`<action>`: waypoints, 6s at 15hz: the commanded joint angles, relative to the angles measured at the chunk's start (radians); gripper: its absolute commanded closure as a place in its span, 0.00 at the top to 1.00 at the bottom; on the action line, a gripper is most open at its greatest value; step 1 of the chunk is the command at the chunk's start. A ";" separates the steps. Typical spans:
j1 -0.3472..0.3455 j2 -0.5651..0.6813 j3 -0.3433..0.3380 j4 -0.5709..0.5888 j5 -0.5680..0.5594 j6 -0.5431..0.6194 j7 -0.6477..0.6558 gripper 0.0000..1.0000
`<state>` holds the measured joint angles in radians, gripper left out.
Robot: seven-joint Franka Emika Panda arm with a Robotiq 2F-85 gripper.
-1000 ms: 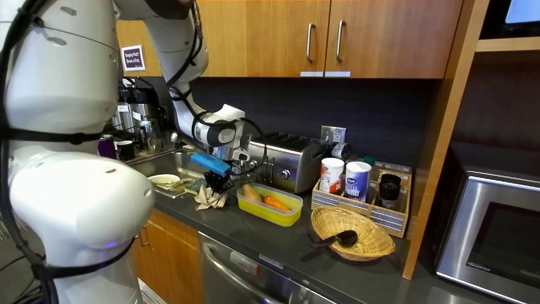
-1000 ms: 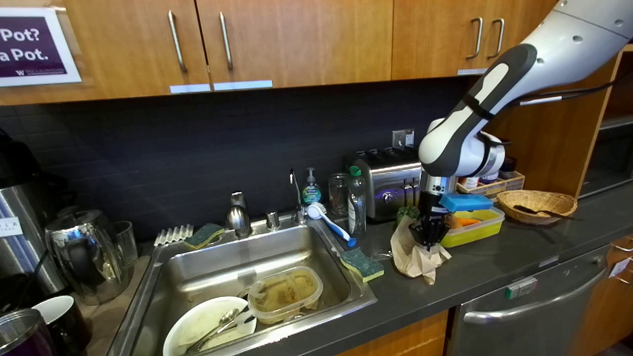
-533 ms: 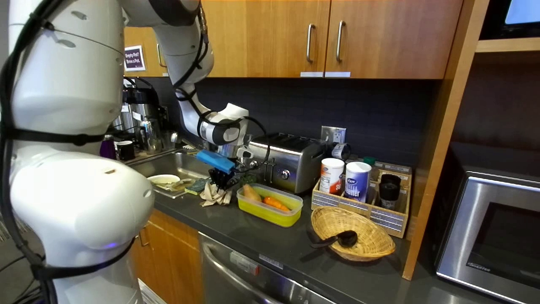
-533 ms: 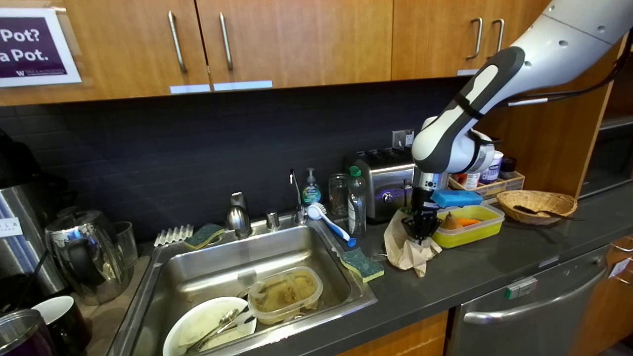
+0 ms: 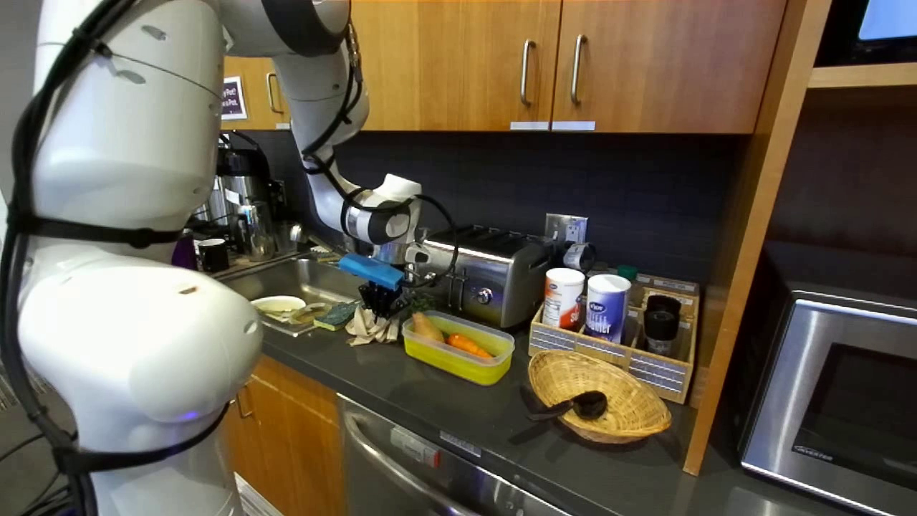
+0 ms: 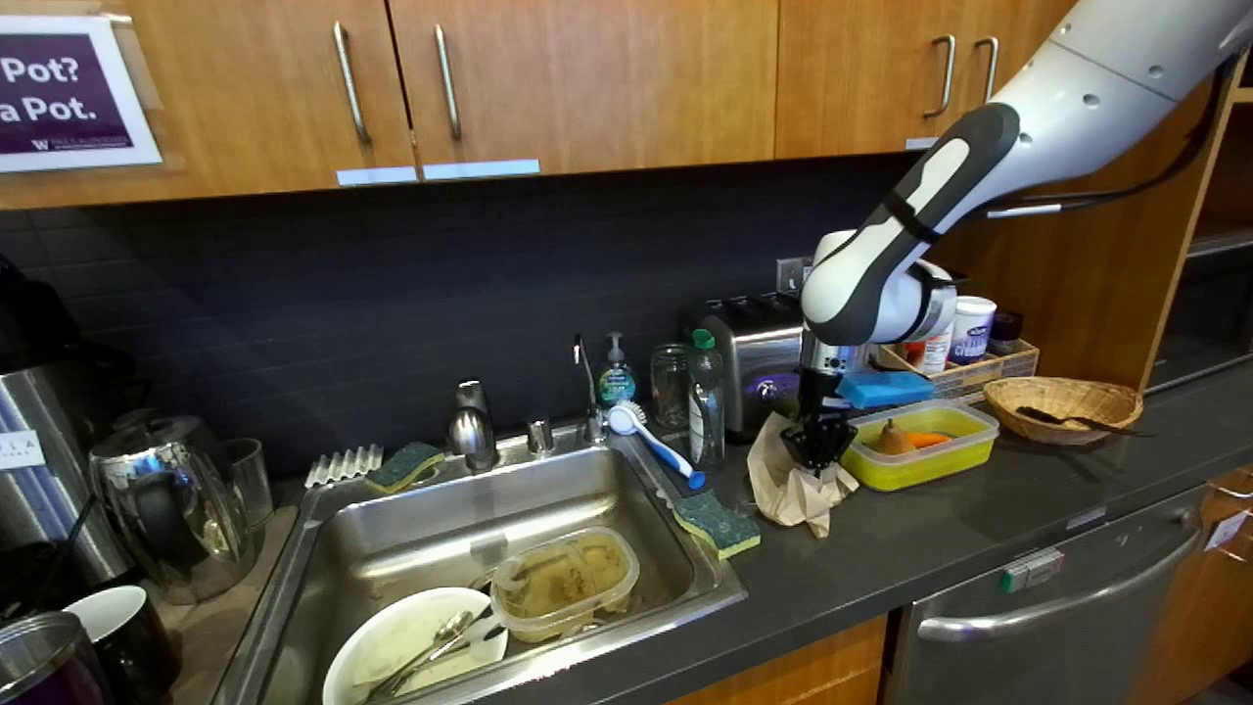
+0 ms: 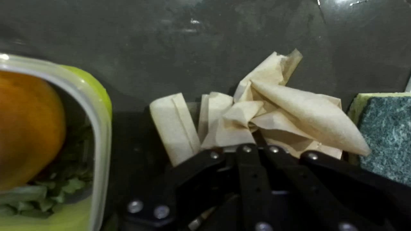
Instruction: Use the paper towel to wipe the counter top
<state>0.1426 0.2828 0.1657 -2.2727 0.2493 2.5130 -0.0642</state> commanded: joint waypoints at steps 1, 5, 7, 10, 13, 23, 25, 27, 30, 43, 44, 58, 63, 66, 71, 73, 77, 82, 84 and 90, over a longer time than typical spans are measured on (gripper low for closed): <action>0.009 0.039 -0.001 0.053 -0.051 0.001 0.035 0.00; 0.015 0.065 -0.003 0.085 -0.078 0.000 0.048 0.00; 0.015 0.073 -0.003 0.099 -0.087 0.000 0.050 0.00; 0.017 0.081 0.001 0.122 -0.085 0.007 0.047 0.00; 0.023 0.086 0.004 0.145 -0.087 0.011 0.047 0.00; 0.020 0.077 0.004 0.123 -0.077 0.017 0.039 0.00; 0.016 0.064 0.009 0.099 -0.068 0.015 0.033 0.00; 0.014 0.054 0.016 0.074 -0.056 0.011 0.031 0.00; 0.014 0.039 0.028 0.032 -0.042 0.017 0.027 0.00; 0.007 -0.089 0.061 -0.162 0.053 0.017 0.009 0.00; 0.005 -0.100 0.062 -0.179 0.067 0.017 0.003 0.00; -0.024 -0.200 0.058 -0.334 0.320 0.024 -0.187 0.00; -0.018 -0.198 0.052 -0.346 0.347 0.025 -0.217 0.00; -0.013 -0.185 0.047 -0.320 0.306 0.036 -0.206 0.00; -0.017 -0.166 0.045 -0.276 0.269 0.048 -0.203 0.00; -0.018 -0.162 0.045 -0.262 0.264 0.044 -0.203 0.00; -0.017 -0.149 0.044 -0.237 0.252 0.043 -0.193 0.00; -0.021 -0.095 0.027 -0.163 0.180 0.031 -0.146 0.00; -0.023 -0.071 0.018 -0.129 0.140 0.024 -0.115 0.00; -0.011 0.010 -0.009 -0.009 0.001 -0.020 0.007 0.00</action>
<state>0.1238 0.2483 0.1702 -2.3534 0.3174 2.5329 -0.1239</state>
